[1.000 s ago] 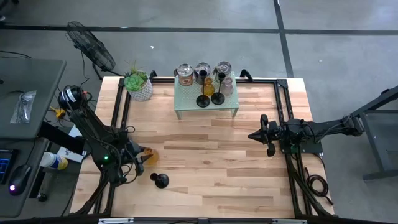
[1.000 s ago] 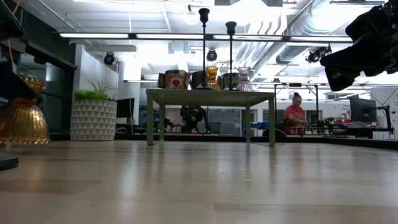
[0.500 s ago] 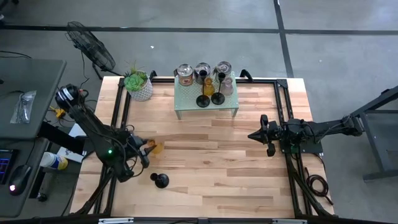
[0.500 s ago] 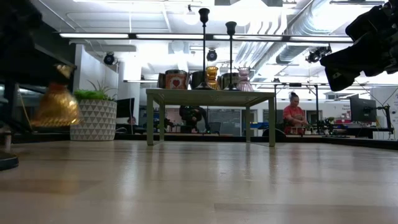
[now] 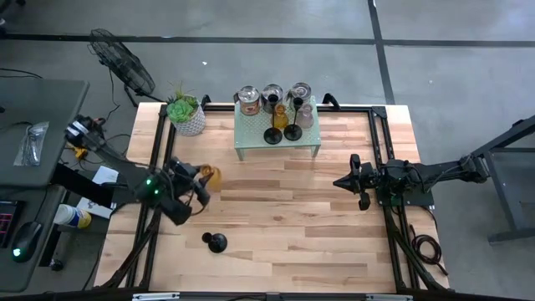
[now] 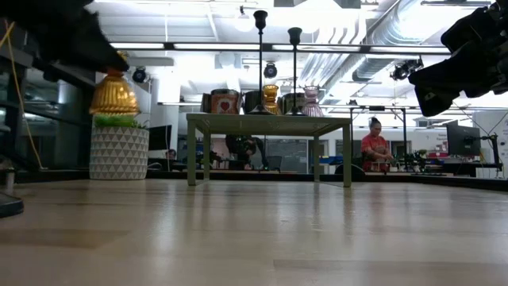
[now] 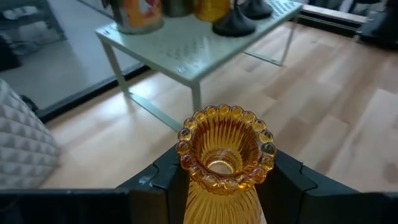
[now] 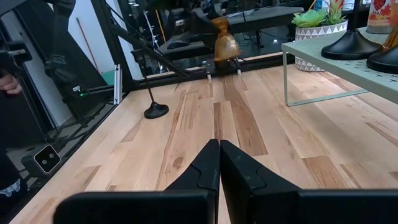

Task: Pick & Place candle stick holders
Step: Put the orange glass candle holder on the shelf

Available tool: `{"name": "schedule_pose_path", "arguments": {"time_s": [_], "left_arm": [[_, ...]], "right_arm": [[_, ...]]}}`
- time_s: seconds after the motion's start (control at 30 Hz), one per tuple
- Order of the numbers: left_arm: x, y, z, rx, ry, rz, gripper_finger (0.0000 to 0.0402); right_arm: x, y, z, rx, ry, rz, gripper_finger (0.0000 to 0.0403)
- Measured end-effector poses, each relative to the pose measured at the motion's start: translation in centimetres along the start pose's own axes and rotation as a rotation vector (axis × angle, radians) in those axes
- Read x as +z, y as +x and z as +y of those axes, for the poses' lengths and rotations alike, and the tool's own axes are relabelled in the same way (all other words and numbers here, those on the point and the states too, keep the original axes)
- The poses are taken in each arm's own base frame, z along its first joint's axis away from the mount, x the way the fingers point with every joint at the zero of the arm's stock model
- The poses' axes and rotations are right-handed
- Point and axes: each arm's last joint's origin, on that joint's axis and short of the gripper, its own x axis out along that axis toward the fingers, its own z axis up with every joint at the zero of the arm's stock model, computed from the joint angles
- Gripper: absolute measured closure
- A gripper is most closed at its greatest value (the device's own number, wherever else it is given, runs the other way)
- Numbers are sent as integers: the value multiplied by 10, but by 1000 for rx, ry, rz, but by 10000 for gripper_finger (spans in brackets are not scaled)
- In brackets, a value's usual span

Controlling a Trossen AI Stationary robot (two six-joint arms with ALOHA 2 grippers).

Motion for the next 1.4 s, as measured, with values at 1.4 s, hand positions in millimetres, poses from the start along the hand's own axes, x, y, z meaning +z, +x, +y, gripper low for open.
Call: {"name": "schedule_pose_path", "arguments": {"time_s": [1.4], "left_arm": [[119, 147, 3, 152, 68, -181, 255]], "right_arm": [[0, 0, 0, 0, 0, 0, 400]]}}
